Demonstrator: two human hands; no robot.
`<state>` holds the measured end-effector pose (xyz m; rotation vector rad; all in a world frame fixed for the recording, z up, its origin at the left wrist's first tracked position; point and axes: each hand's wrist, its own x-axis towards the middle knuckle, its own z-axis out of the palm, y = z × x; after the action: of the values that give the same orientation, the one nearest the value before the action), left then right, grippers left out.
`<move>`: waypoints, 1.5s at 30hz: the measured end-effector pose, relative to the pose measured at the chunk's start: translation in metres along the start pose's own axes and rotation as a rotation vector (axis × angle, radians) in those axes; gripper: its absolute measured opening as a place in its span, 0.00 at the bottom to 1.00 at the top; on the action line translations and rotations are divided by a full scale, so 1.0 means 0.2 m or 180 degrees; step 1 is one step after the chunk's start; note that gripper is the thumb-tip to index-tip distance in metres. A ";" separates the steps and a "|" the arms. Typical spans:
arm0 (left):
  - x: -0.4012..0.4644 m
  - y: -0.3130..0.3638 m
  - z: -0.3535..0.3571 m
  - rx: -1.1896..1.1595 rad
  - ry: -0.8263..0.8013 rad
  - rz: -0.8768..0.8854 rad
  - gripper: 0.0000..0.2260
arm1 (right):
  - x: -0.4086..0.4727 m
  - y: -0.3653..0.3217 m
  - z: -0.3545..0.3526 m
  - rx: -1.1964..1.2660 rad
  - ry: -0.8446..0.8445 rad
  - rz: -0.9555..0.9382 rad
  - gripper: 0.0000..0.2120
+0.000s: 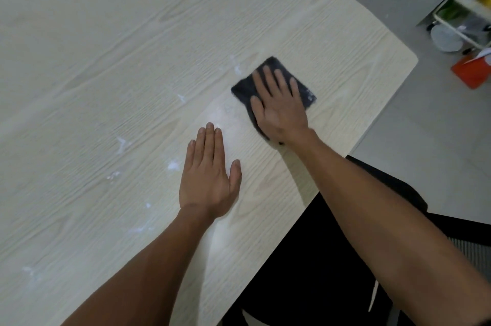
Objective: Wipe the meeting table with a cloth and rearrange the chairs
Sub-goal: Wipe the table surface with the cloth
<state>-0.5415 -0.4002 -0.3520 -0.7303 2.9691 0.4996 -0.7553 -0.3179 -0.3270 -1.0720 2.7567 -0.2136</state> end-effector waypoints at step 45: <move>0.00 0.00 -0.02 -0.0145 -0.0006 0.0032 0.34 | 0.41 0.17 -0.11 0.0001 0.0198 0.0690 0.31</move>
<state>-0.5417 -0.4013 -0.3486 -0.7187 2.9702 0.5699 -0.8422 -0.3467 -0.3210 -0.7701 2.8999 -0.2202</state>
